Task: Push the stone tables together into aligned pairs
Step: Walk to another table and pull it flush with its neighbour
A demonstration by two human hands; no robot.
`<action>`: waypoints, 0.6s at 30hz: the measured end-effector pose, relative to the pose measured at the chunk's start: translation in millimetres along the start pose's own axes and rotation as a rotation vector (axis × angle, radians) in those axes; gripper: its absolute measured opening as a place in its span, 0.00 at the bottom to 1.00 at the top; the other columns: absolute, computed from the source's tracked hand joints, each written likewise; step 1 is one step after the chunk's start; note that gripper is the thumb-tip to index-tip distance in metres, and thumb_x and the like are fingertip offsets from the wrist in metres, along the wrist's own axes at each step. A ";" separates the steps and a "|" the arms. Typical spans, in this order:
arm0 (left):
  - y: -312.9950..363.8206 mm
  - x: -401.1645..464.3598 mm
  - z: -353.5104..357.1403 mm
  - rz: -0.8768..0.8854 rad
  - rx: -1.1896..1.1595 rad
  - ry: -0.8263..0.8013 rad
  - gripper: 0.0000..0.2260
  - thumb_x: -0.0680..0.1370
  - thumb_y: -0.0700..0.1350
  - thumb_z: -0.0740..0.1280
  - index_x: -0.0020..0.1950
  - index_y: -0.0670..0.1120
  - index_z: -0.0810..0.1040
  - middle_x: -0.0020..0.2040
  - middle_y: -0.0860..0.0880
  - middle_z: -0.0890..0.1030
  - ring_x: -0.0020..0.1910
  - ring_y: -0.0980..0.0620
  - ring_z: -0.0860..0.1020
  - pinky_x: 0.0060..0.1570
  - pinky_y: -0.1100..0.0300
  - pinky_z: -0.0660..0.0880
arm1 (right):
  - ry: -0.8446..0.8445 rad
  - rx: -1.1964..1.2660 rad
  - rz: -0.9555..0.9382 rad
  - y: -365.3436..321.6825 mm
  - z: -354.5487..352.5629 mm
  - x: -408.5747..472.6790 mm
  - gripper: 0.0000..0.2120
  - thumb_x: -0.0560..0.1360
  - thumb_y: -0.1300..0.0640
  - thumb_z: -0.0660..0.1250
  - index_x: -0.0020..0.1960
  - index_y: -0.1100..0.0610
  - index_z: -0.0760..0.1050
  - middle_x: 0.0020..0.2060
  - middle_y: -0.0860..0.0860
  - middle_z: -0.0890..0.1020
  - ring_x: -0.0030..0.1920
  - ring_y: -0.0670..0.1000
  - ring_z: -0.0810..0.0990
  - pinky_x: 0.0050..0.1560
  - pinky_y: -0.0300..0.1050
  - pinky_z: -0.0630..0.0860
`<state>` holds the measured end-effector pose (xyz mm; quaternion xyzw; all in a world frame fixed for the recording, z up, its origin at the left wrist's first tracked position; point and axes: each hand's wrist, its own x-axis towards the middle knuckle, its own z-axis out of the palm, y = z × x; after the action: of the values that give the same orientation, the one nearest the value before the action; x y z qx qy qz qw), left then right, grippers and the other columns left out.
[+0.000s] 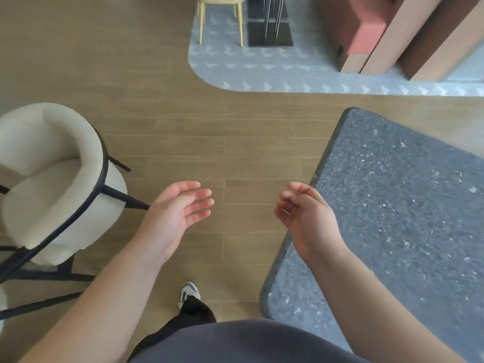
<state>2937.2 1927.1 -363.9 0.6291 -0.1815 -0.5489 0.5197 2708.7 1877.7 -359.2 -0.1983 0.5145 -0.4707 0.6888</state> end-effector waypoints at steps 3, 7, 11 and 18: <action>51.9 37.8 -44.2 0.005 0.056 -0.048 0.11 0.82 0.34 0.59 0.61 0.40 0.77 0.52 0.40 0.85 0.51 0.42 0.84 0.53 0.46 0.79 | 0.038 0.063 -0.029 6.4 72.0 13.1 0.11 0.79 0.70 0.58 0.52 0.57 0.74 0.36 0.52 0.79 0.36 0.50 0.77 0.45 0.46 0.78; 114.7 87.5 -80.7 0.055 0.052 -0.120 0.11 0.82 0.33 0.58 0.60 0.41 0.77 0.50 0.42 0.85 0.50 0.43 0.84 0.53 0.47 0.79 | 0.029 0.032 -0.088 2.0 143.1 29.6 0.11 0.78 0.70 0.59 0.52 0.57 0.75 0.37 0.52 0.79 0.37 0.50 0.78 0.45 0.46 0.78; 145.0 126.6 -81.9 0.070 -0.009 -0.168 0.12 0.82 0.32 0.57 0.59 0.40 0.77 0.50 0.42 0.85 0.49 0.43 0.83 0.54 0.46 0.80 | 0.052 -0.027 -0.142 -11.2 173.9 47.7 0.11 0.78 0.69 0.59 0.53 0.57 0.75 0.37 0.52 0.80 0.38 0.51 0.78 0.45 0.46 0.78; 183.2 189.8 -43.4 0.093 0.008 -0.218 0.13 0.82 0.32 0.56 0.58 0.41 0.77 0.49 0.42 0.84 0.49 0.43 0.83 0.53 0.46 0.80 | 0.105 0.001 -0.181 -50.0 179.9 109.2 0.11 0.78 0.69 0.60 0.53 0.57 0.77 0.38 0.52 0.80 0.39 0.51 0.79 0.46 0.47 0.79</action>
<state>3101.0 1723.0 -309.1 0.5589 -0.2679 -0.5886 0.5191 2850.5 1722.7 -307.8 -0.2183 0.5297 -0.5410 0.6157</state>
